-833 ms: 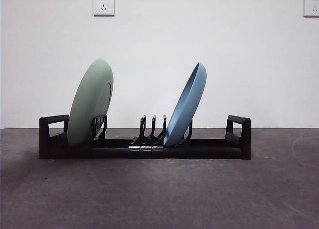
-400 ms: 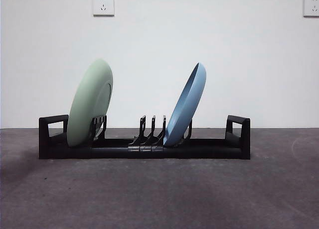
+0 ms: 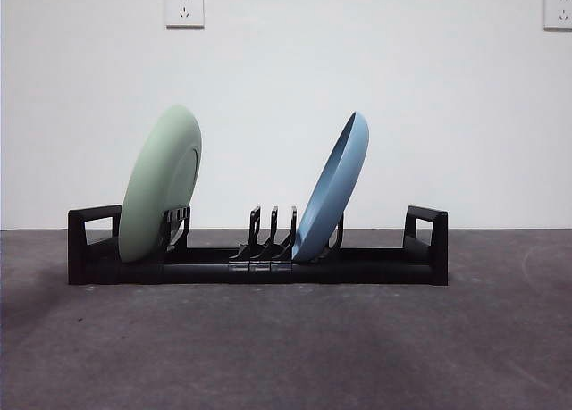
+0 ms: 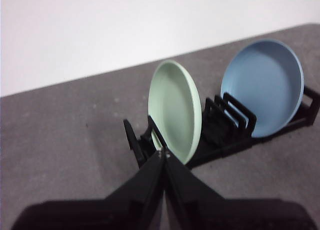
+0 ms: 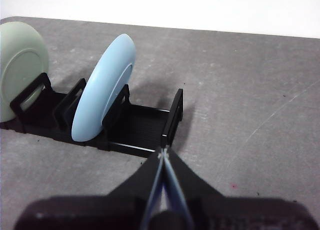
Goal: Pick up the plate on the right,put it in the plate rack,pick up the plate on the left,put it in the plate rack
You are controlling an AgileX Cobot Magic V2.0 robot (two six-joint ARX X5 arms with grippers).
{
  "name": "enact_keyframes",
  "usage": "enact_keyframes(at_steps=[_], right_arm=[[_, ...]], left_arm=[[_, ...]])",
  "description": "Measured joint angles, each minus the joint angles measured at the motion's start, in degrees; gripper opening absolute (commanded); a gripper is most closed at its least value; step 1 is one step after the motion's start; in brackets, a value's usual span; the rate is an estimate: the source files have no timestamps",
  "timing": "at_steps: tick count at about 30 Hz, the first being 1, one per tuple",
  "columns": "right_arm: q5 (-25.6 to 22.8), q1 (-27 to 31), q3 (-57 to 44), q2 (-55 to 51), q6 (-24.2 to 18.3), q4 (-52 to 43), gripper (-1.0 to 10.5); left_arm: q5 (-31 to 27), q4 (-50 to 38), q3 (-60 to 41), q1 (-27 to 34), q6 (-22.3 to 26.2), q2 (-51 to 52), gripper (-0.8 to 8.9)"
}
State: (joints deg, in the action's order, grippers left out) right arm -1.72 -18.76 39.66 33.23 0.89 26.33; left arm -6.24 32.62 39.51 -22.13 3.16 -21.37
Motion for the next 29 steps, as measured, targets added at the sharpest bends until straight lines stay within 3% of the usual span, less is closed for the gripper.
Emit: enact_keyframes(at_steps=[15,20,25,29], right_arm=[[0.0,0.0,0.0,0.0,0.0,0.0,0.0],[0.0,0.0,0.0,0.0,0.0,0.0,0.0],[0.0,0.0,0.0,0.0,0.0,0.0,0.0],[0.0,0.0,0.0,0.0,0.0,0.0,0.0]], left_arm=[[0.4,3.3,0.0,0.9,0.2,-0.3,-0.03],[3.1,-5.1,-3.8,5.9,0.3,0.8,-0.03],[9.6,-16.8,-15.0,12.7,0.3,7.0,-0.03],[12.0,-21.1,-23.3,16.8,0.3,12.7,-0.03]])
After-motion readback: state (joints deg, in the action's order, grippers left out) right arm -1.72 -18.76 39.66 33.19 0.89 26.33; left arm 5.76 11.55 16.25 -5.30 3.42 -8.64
